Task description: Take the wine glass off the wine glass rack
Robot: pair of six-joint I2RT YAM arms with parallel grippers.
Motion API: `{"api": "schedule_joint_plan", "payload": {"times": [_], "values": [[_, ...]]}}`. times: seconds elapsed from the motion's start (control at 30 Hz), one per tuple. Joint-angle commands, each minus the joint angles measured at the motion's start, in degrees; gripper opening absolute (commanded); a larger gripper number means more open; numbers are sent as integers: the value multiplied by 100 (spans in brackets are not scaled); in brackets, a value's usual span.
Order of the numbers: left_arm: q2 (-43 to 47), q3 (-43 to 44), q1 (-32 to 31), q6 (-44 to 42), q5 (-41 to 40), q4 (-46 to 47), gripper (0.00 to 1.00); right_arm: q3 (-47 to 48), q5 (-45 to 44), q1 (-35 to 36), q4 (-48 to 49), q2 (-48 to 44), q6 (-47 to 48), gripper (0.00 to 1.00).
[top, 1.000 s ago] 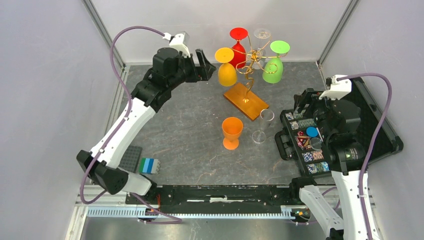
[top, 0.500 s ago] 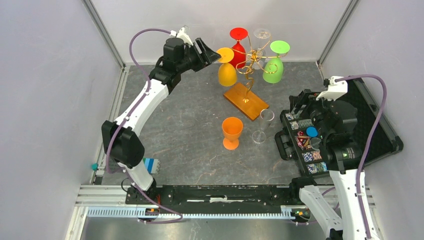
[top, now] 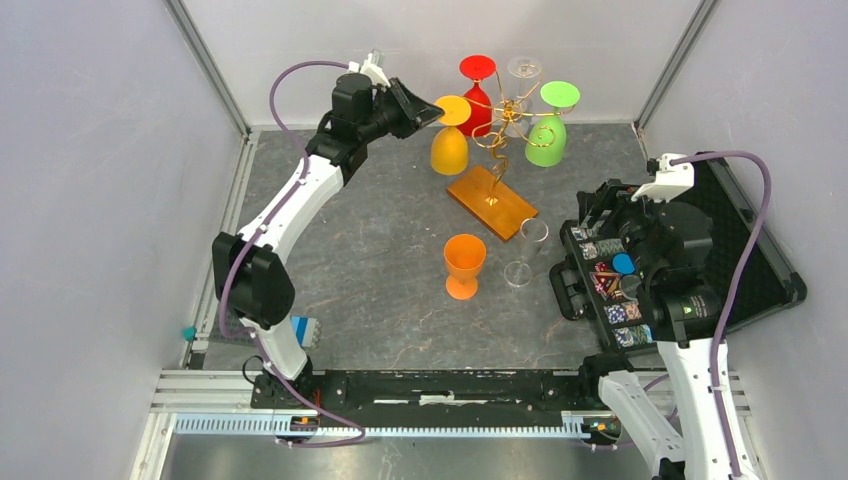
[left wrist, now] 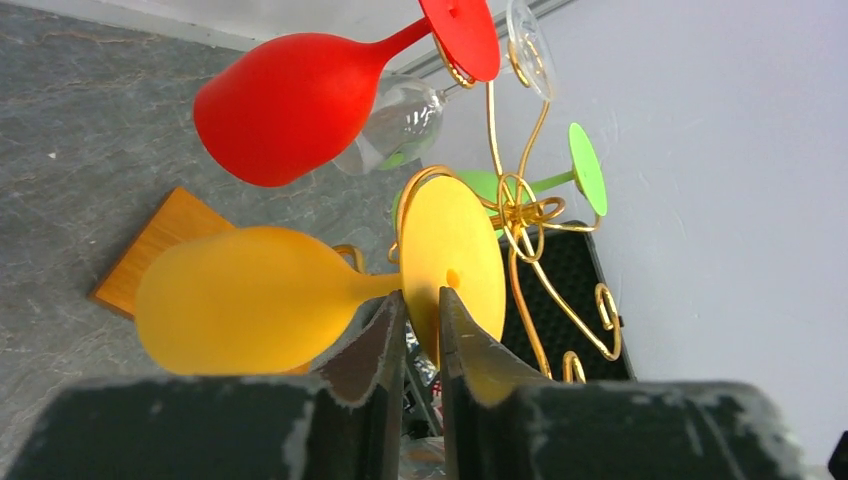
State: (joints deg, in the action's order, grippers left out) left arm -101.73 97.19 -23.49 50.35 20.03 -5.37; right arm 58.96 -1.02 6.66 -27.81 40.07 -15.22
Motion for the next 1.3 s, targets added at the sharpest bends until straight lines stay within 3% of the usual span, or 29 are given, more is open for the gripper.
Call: {"api": "schedule_joint_plan", "payload": {"times": [0.0,0.2,0.4,0.83,1.27], "values": [[185,11,33,381,284,469,18,-47,58,11,271,-57,-77,73],[135,-137,92,823,433,897,2,-69,53,10,275,-92,-79,73],[283,-384,122,1431,485,1566,2,-69,32,11,271,-101,-95,73],[615,-731,150,1454,-546,2408,2,-87,84,7,349,-79,-169,73],[110,-365,150,1554,-230,2237,2,-17,400,9,456,-128,-137,74]]}}
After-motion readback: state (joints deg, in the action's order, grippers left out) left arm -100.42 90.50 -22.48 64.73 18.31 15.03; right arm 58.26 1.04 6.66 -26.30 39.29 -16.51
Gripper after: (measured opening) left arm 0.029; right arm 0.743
